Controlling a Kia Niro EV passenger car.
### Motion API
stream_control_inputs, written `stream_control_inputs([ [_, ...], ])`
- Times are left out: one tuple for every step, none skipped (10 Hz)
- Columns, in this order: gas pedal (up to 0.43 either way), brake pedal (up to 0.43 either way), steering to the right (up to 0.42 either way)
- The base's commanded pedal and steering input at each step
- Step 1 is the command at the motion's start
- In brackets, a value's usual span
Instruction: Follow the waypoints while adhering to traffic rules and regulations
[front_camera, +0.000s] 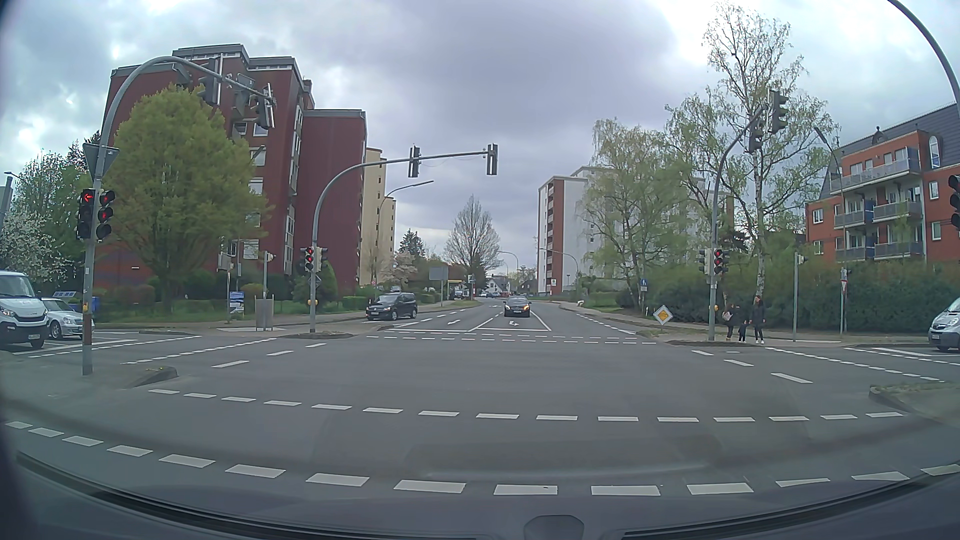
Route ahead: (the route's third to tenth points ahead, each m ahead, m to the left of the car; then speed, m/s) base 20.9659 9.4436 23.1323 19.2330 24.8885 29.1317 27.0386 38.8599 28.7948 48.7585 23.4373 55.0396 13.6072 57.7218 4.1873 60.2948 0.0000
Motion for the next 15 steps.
stream_control_inputs([
  [0.000,0.287,-0.010],
  [0.000,0.287,-0.010],
  [0.000,0.287,-0.010],
  [0.000,0.287,-0.010],
  [0.000,0.287,-0.010],
  [0.000,0.287,-0.010],
  [0.000,0.293,-0.010],
  [0.000,0.287,-0.010],
  [0.000,0.287,-0.010],
  [0.000,0.293,-0.010],
  [0.000,0.287,-0.010],
  [0.000,0.287,-0.010],
  [0.000,0.287,-0.010],
  [0.000,0.287,-0.010],
  [0.000,0.287,-0.010],
])
